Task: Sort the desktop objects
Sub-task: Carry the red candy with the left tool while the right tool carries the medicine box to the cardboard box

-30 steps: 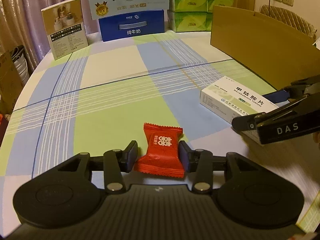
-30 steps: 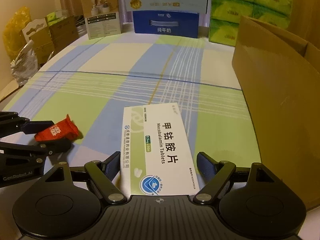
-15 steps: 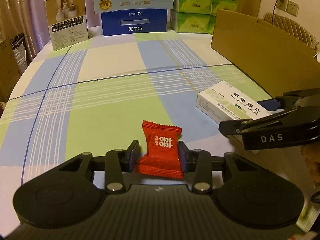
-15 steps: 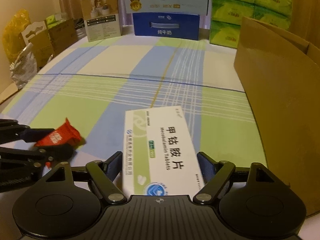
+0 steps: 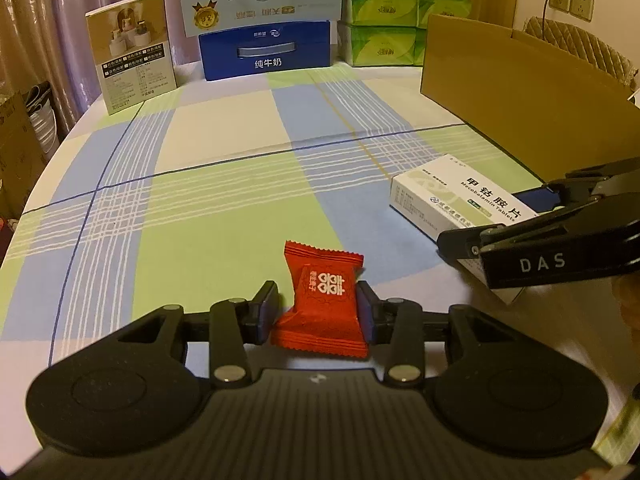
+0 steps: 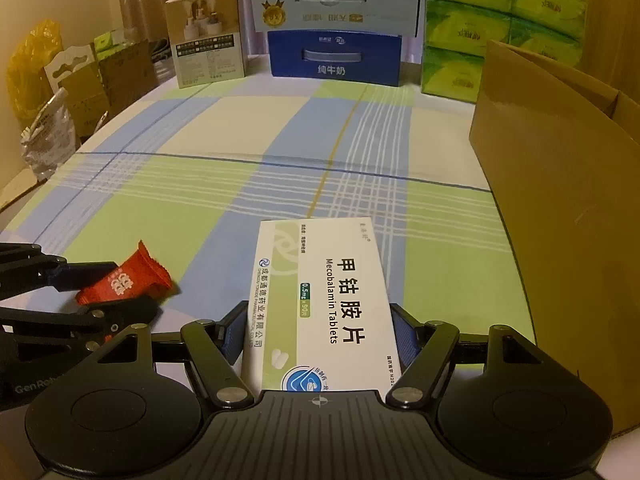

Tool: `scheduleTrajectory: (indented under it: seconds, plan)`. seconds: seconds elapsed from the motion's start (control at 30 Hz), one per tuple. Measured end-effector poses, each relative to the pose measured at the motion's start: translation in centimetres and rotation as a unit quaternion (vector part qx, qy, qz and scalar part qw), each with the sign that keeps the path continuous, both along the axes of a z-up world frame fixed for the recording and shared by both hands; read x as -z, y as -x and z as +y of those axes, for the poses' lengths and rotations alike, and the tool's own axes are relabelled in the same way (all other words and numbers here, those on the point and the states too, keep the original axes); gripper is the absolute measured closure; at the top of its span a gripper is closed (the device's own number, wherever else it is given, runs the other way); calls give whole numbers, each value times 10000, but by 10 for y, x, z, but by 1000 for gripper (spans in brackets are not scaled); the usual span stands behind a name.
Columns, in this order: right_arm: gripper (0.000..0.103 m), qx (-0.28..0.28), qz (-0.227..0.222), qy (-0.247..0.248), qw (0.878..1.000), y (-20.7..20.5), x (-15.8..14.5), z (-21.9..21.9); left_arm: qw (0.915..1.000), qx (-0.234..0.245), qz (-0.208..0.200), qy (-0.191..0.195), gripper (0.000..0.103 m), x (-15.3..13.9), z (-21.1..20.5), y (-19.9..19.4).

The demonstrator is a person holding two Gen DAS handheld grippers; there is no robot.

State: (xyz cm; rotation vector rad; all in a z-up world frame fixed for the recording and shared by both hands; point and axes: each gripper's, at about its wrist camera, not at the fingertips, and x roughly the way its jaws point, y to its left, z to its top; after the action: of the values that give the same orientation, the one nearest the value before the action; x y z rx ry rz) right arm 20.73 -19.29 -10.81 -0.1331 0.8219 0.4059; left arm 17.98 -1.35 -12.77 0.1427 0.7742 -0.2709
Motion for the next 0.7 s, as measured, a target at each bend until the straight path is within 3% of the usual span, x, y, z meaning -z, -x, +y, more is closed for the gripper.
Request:
scheduleTrajectory:
  seconds: [0.2,0.4,0.43,0.7]
  plan:
    - [35,-10,41,-23,10000,-1,1,1,9994,183,-107,-271,67,0,-7,2]
    - [35,-17,24,-40,10000,1,2,3,9997,193,-13,-179,68,-1,-8,0]
    - [35,-19,13,-30,10000,1,2,3,9998,179,20,-127,80,-1,-7,0]
    - [35,12,48,-79,10000,1,2,1,9999,104,103,-4,80,-1,-6,0]
